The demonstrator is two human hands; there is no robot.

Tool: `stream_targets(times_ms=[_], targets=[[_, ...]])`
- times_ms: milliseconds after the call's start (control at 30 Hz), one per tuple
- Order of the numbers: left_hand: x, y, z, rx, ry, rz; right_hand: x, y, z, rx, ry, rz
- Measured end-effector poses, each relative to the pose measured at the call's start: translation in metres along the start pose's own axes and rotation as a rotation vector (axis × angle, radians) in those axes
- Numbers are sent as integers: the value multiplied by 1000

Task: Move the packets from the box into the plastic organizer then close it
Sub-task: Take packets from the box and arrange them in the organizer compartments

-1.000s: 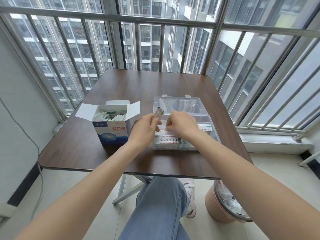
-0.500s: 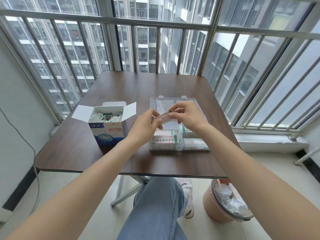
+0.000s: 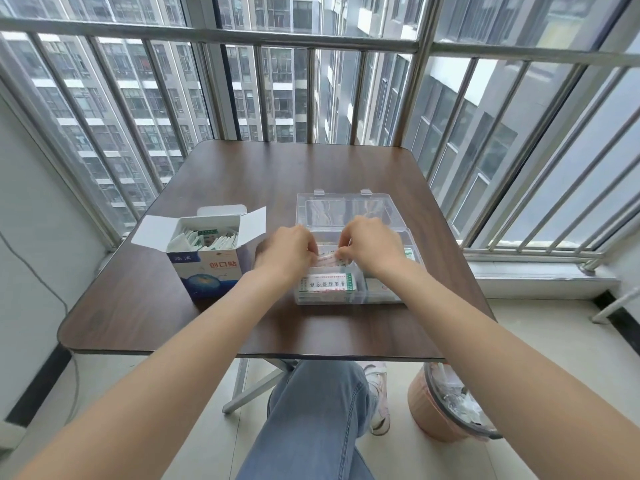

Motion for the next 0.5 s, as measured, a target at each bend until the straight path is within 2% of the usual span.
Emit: stream_targets(times_ms=[167, 400, 500], targets=[[0, 3, -2, -36, 106, 17, -6, 0, 4, -7, -104, 35], [-4, 3, -7, -85, 286, 108, -10, -3, 17, 89, -341, -2], [-6, 4, -6, -74, 310, 134, -11, -3, 20, 96, -352, -6]])
Point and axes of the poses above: each hand's wrist, its own y-axis towards the middle knuckle, its own x-axis out of the back of the hand, z = x × y, the point moved 8 cm from there along y, towards the middle knuckle, and after that the axes turned 9 degrees about -x, right-handed, at the moved point
